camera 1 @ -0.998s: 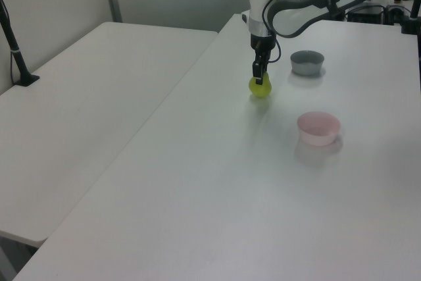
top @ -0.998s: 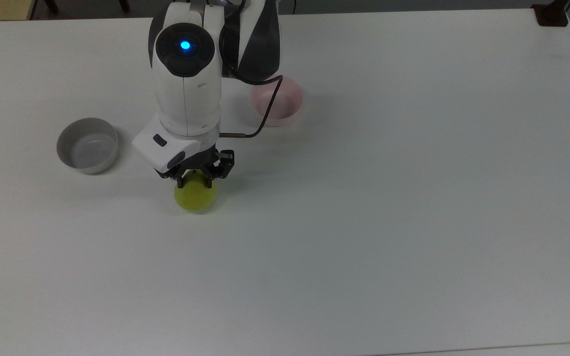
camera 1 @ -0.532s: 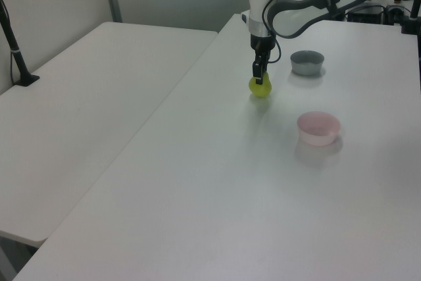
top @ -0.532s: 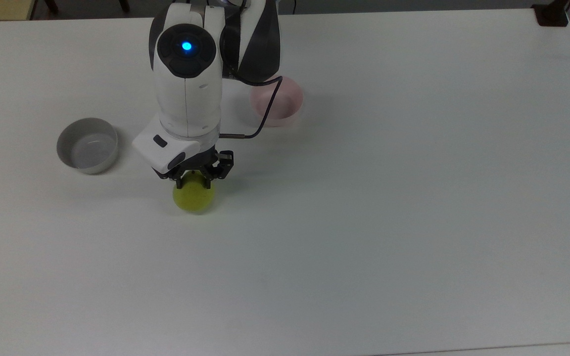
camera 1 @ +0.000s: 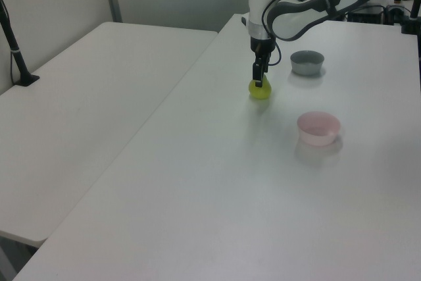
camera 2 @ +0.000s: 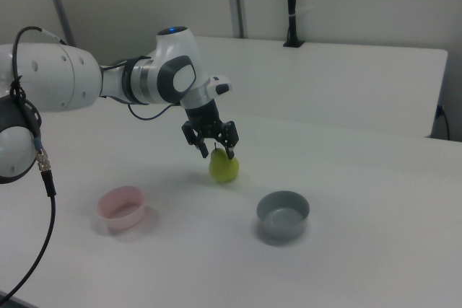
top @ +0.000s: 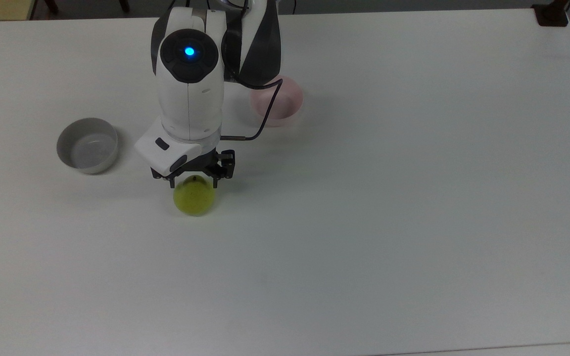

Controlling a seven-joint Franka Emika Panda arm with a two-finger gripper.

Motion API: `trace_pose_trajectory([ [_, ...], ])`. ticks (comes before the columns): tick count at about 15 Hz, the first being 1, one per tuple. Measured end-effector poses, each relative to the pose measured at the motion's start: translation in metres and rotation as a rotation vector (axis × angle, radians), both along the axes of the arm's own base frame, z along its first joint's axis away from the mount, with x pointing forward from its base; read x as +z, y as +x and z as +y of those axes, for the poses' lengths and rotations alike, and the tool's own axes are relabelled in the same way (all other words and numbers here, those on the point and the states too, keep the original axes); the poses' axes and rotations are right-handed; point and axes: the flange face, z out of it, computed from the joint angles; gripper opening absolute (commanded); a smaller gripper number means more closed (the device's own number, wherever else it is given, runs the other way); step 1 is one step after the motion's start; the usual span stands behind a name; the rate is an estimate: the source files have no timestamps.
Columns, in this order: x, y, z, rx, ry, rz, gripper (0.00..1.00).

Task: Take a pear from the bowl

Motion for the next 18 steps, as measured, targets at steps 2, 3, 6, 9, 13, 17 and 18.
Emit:
trace_pose_trajectory([
  [2,0.002,0.000,0.000,0.000,0.000,-0.004,1.00],
  [3,0.007,0.001,0.000,0.001,0.000,-0.012,1.00],
  [6,0.042,-0.004,0.007,0.000,0.000,-0.033,1.00],
  [9,0.091,-0.022,0.035,-0.054,0.008,-0.034,1.00],
  [13,0.165,-0.061,0.072,-0.166,0.017,-0.030,1.00],
  [17,0.216,-0.098,0.081,-0.213,0.093,-0.036,1.00],
  [18,0.219,-0.105,0.080,-0.216,0.100,-0.030,1.00],
])
